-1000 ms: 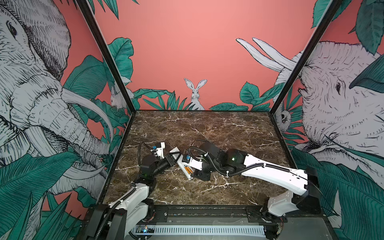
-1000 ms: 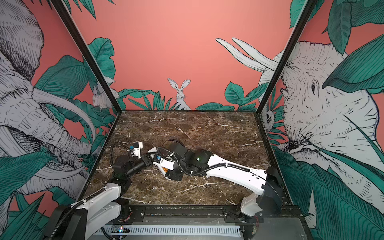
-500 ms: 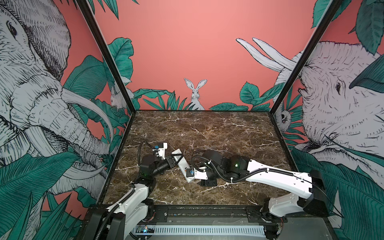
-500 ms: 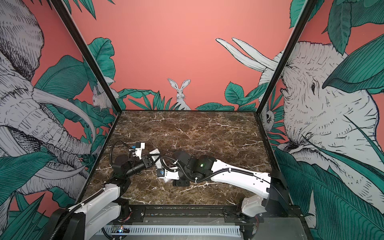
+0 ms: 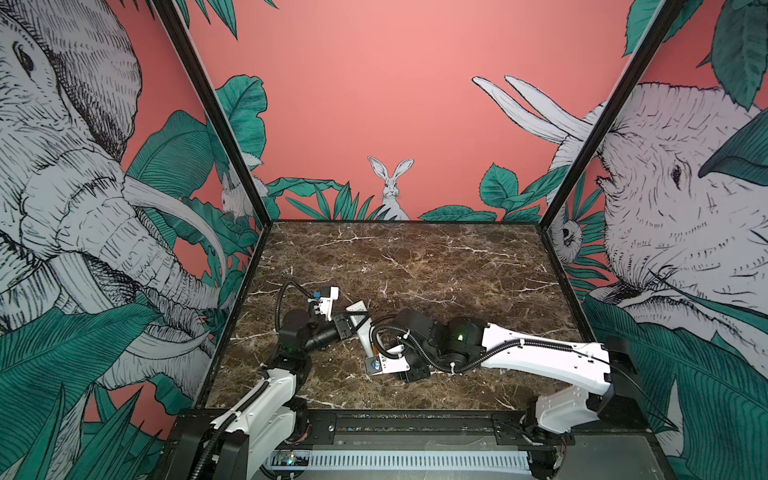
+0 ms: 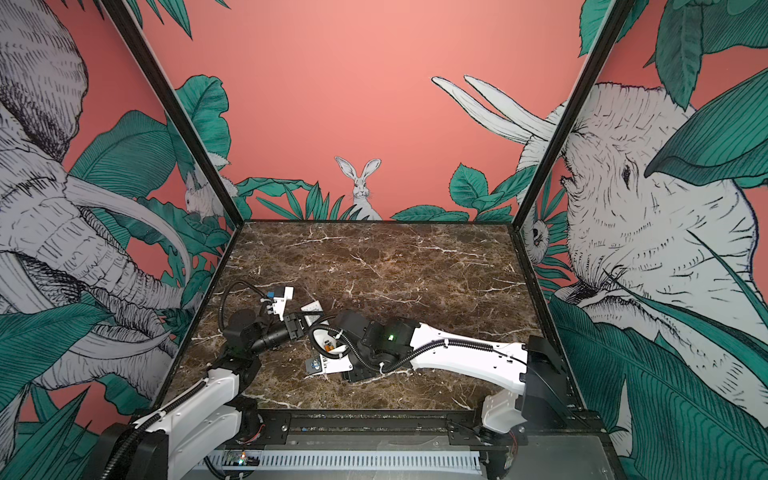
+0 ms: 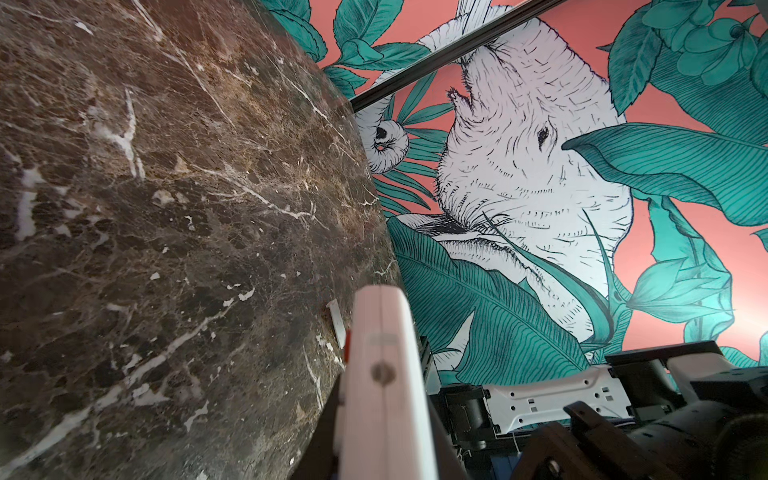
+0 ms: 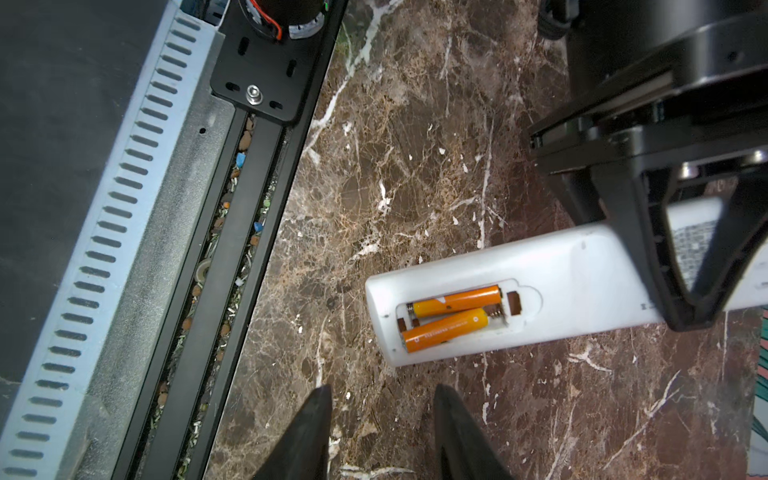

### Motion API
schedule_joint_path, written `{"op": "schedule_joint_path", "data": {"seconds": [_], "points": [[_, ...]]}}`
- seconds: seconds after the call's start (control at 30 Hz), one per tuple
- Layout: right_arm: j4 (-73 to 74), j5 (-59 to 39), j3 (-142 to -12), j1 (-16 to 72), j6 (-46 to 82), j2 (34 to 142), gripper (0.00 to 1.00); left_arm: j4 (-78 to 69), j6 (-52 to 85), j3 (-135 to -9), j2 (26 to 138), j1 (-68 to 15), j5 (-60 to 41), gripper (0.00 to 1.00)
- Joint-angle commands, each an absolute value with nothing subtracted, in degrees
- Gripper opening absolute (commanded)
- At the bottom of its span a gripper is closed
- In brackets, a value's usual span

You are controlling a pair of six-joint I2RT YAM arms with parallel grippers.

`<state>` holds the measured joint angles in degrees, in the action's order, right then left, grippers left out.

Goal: Load the batteries into the remote control
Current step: 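Open the right gripper and lift it off the seated battery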

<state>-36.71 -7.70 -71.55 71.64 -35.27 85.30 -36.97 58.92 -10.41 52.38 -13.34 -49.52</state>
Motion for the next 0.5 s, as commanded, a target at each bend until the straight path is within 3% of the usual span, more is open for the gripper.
{"op": "schedule_joint_path", "data": {"seconds": [0.0, 0.17, 0.47], "points": [[-36.2, -6.9, -73.7, 72.1, -37.4, 86.5, 0.38, -37.7, 58.8, -12.4, 51.3, -13.1, -51.4, 0.00], [-35.9, -5.1, -74.3, 72.3, -38.5, 88.0, 0.32, -37.8, 58.8, -12.2, 51.2, -13.1, -51.6, 0.00], [-36.4, -3.2, -76.6, 72.4, -38.4, 90.2, 0.30, -37.9, 58.9, -12.2, 51.1, -13.1, -51.7, 0.00]]}}
